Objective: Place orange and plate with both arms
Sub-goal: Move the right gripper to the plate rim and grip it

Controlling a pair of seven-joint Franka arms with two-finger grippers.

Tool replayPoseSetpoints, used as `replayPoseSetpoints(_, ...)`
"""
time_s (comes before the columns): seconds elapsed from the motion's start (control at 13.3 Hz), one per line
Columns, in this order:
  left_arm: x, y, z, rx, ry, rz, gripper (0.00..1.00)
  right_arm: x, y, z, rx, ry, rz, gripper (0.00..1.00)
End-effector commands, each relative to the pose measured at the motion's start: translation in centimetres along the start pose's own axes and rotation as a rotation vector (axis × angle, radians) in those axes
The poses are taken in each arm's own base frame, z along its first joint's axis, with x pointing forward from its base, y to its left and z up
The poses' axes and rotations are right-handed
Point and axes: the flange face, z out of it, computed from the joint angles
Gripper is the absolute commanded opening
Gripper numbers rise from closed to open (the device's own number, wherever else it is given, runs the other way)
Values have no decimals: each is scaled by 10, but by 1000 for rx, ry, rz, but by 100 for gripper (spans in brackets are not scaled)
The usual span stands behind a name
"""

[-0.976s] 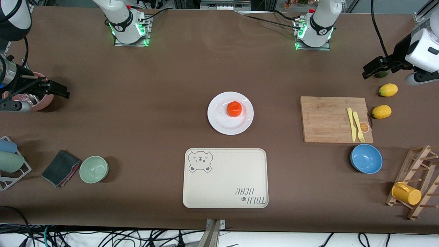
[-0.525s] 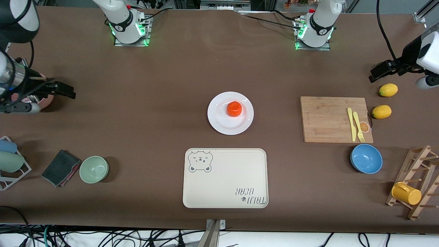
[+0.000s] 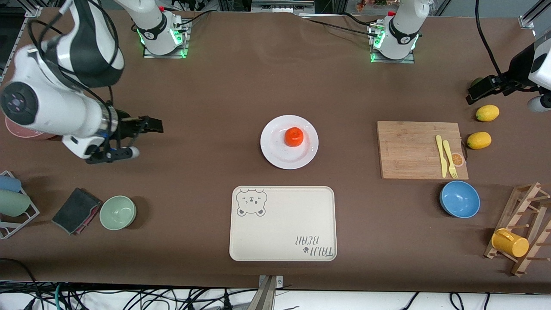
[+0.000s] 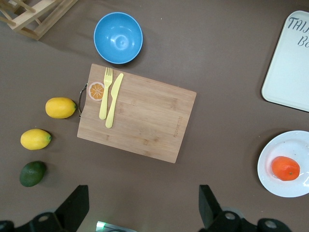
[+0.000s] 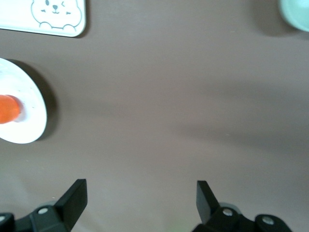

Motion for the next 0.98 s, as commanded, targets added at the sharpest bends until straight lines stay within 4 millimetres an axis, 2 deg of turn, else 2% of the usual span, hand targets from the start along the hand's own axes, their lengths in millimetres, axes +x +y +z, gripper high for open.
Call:
replayPoseSetpoints(0.0,2,-1,-6,-13,-9,5,100,16,-6,25,122,6,30,100)
replayPoseSetpoints(0.23,3,0,-4,-10,-11,11,100,17,-13,67,217,18,73,100)
replayPoseSetpoints(0.6,2,2,-4,-8,-12,20,100,4,-63,159,332,124,131,100)
replayPoseSetpoints(0.9,1,1,-4,-7,-18,20,100,0,-103,213,397,143,157,100)
